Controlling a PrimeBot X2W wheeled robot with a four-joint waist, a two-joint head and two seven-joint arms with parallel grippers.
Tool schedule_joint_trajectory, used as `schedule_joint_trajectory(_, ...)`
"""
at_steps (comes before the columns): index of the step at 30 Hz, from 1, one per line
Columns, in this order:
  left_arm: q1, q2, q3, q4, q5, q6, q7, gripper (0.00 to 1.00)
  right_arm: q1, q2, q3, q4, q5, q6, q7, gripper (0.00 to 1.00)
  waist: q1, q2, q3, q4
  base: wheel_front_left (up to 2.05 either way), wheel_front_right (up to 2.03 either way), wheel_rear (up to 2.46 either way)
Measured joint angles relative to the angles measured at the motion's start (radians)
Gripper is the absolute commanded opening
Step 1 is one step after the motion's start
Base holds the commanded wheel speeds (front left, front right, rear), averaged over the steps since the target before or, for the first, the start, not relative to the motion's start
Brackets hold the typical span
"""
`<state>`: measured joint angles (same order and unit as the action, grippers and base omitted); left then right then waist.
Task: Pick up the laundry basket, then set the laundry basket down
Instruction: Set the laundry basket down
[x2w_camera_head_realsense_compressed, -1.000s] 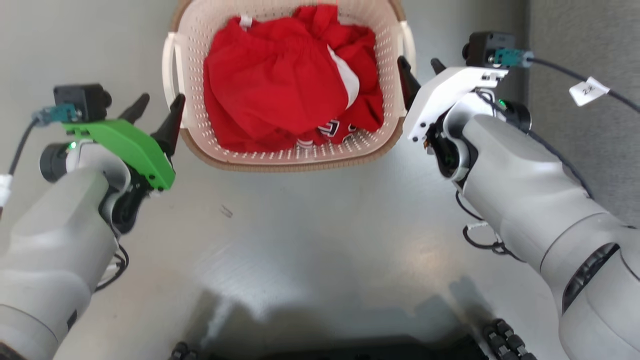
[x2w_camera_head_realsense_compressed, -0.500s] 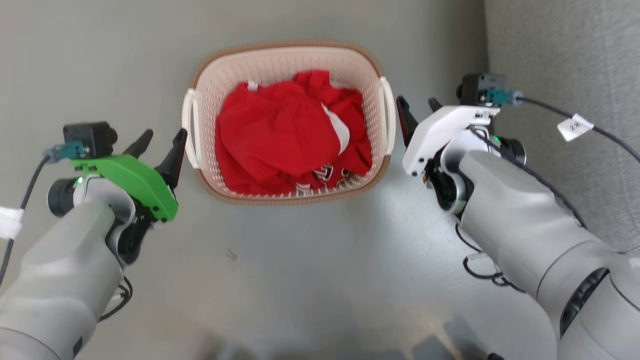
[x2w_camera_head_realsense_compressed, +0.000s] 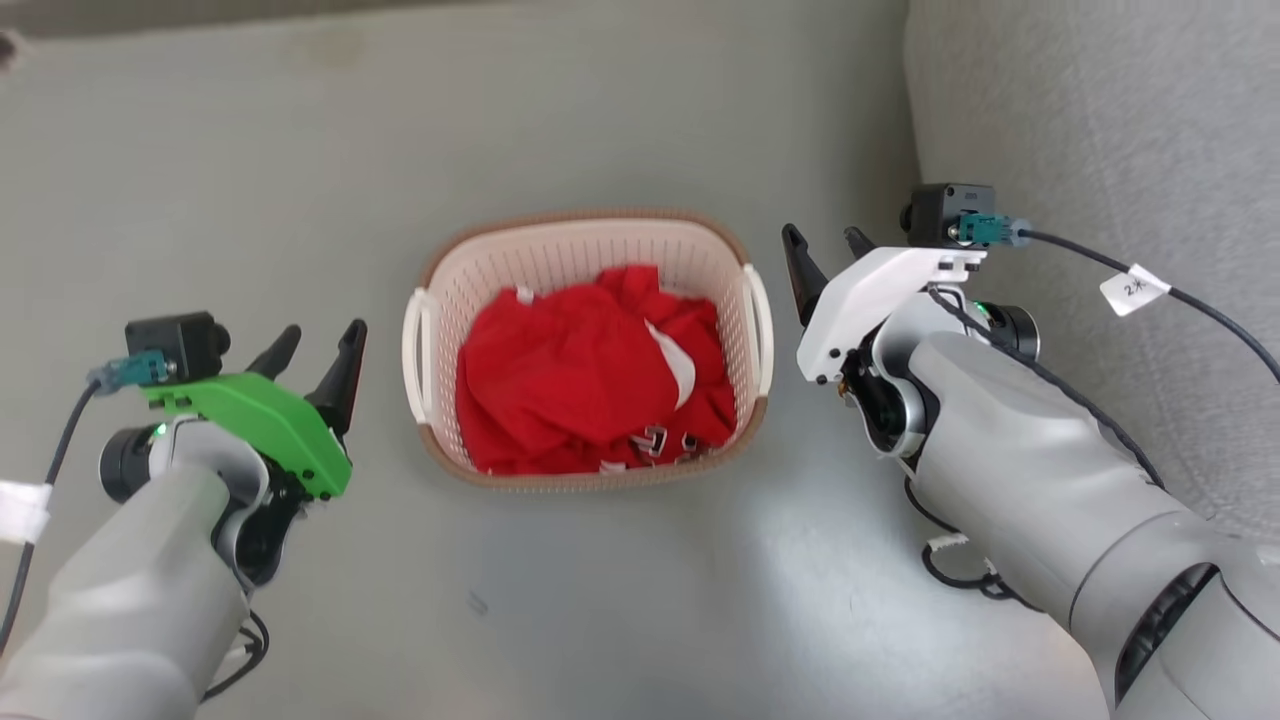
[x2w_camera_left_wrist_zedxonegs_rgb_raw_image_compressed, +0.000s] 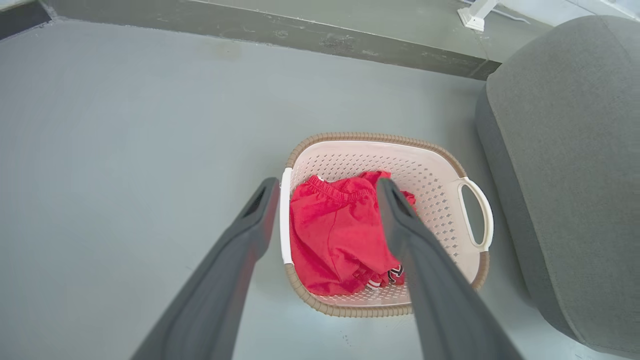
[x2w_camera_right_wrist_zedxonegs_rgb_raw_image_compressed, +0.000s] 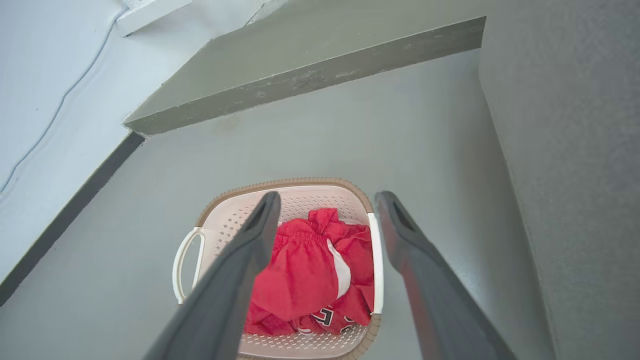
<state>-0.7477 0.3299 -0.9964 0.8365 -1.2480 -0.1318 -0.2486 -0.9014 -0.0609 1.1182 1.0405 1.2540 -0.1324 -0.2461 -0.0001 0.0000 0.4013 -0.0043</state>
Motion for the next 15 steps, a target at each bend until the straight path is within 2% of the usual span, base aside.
schedule_joint_trajectory(7,0.060,0.000,0.066,-0.013,0.034,0.000,0.000,1.00,0.074,-0.003,-0.054,-0.020,-0.047,0.000,0.000,1.00,0.0000,0.0000,-0.099,-0.002,0.00,0.00,0.00)
schedule_joint_trajectory(15,0.118,0.001,0.167,-0.062,0.100,0.009,0.000,1.00,0.130,-0.035,-0.138,-0.098,-0.131,0.003,0.000,1.00,0.0000,0.0000,-0.196,-0.001,0.00,0.00,0.00)
